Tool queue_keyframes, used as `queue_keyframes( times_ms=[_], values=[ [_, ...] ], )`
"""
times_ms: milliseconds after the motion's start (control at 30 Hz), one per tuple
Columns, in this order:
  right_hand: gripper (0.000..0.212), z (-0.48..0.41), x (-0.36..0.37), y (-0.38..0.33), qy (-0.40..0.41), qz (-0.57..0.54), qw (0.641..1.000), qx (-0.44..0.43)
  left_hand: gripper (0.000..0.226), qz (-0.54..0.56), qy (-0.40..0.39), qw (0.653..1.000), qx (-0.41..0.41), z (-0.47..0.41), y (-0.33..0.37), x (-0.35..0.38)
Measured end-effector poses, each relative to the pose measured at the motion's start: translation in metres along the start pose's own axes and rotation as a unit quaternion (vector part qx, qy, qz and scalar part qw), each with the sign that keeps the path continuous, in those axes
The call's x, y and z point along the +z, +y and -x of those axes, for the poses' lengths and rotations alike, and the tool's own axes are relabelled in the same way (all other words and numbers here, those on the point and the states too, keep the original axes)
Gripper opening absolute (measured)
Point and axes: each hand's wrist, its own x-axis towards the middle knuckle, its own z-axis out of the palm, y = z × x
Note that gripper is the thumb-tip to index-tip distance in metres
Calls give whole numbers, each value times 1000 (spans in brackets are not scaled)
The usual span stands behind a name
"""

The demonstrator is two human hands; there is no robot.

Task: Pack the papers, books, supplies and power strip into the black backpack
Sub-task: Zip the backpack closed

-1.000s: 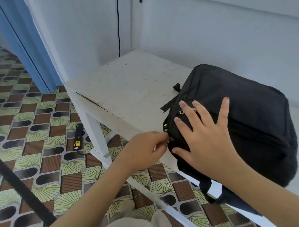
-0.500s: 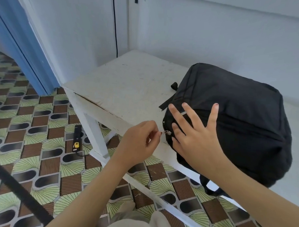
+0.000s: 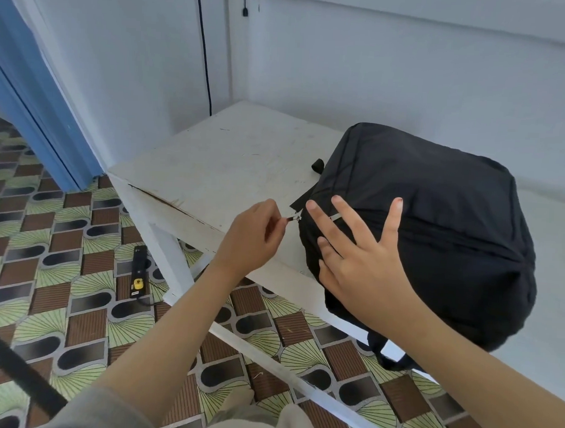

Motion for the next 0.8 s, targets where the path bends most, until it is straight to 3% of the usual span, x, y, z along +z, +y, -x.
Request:
queue_keyframes(
  times_ms=[367,533,700,800],
  values=[
    [19,2,-3,4,-15,-15,1000,14,17,15,-58,997,-46,-59,-11,27],
    [30,10,-4,5,-60,-33,997,23,12,-4,-76,995,-57,-57,-14,24],
    [61,35,-15,21,-156,-68,985,8,31,-67,-15,998,16,-44,-8,19],
    [75,59,-24,38,-197,-83,977,4,44,-16,-17,990,139,-37,7,11]
  ],
)
